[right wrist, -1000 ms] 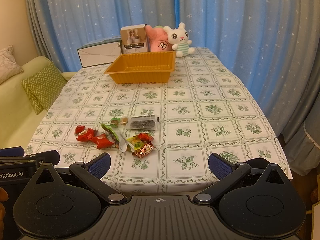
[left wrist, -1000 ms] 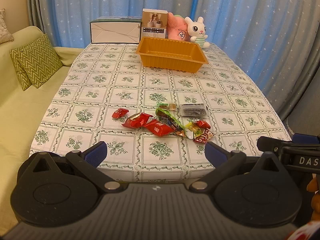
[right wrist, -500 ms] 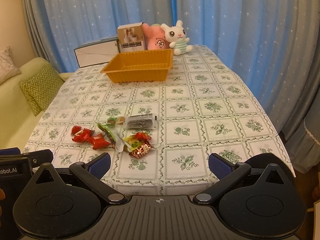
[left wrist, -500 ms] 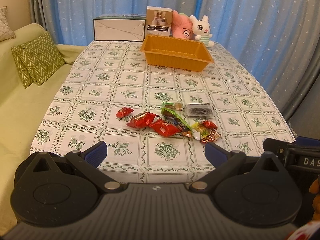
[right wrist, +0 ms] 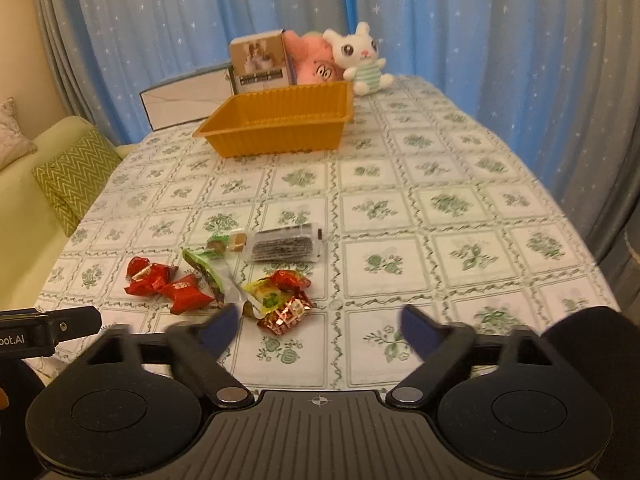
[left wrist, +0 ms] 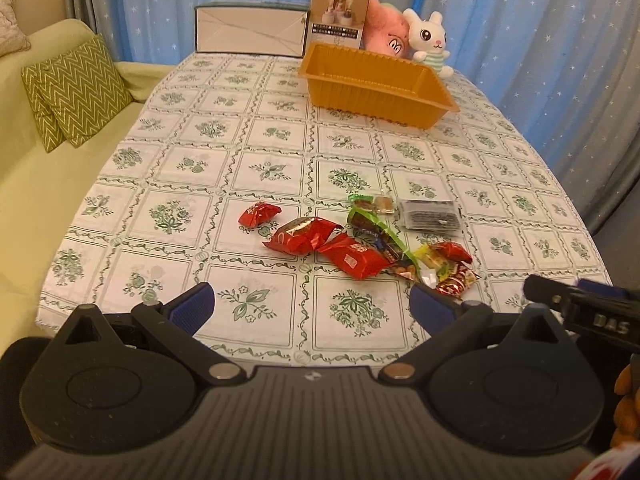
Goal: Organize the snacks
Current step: 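Reach the right tool to the small red-gold candy and close on it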
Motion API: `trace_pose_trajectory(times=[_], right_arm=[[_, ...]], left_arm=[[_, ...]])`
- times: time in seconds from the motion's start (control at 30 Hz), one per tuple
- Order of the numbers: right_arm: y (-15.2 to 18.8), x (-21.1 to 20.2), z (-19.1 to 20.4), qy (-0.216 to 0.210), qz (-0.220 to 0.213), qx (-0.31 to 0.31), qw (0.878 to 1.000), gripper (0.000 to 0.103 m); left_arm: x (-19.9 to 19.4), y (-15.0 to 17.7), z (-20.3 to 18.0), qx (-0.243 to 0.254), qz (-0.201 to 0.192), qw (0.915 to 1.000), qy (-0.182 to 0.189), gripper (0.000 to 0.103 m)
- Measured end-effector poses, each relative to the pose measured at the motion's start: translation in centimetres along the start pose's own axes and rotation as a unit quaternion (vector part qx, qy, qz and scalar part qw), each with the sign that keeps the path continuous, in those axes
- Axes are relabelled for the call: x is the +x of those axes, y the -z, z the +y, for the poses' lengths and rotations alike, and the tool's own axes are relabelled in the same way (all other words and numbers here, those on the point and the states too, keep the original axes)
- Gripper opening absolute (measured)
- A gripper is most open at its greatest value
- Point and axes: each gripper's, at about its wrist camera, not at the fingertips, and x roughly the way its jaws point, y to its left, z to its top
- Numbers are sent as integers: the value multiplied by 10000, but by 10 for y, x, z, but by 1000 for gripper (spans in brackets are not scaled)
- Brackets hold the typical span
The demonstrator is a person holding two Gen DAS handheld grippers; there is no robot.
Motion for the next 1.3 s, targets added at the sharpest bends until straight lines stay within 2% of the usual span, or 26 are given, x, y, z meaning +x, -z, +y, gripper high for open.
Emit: trace_pose_trajectory(times=[0.1,0.17,0.23,0.37,0.57,0.63,0.77,0.87,1.07,1.1,1.13,1.3], right_arm=[[-1,21,-2,-125,140,155,9997,70],[-1,34,-2,-168,226,268,9992,59],[-1,47,-3,-191,309,365,9987,54],[-2,70,-2,-319,399,550,9972,52],[-1,98,6,-136,514,418,9977,47],[0,101,7,-85,524,259,9983,46],[2,101,10,73,519,-167,9985,34],[4,99,10,255,530,-400,9975,34],[10,96,8,281,536,-587,9964,34],[10,96,7,286,522,-589,9965,33],[9,96,5,315,508,-586,9965,24],[5,92,-9,421,415,-395,9975,23]], left_arm=[[12,-2,0,-19,48,10000,66,103],[21,-4,-2,2,100,9999,96,103],[28,-6,-4,12,143,9998,117,103],[41,-9,-7,12,233,9996,169,103],[53,-13,-4,-58,290,9995,150,103],[55,-13,-3,-66,307,9994,174,103],[62,-13,-5,-78,368,9989,267,103],[65,-13,-8,-49,401,9987,307,103],[72,-13,-10,-155,439,9981,415,103],[74,-14,-10,-195,446,9979,435,102],[75,-15,-9,-241,452,9976,462,101],[87,-18,-4,-621,567,9947,590,88]])
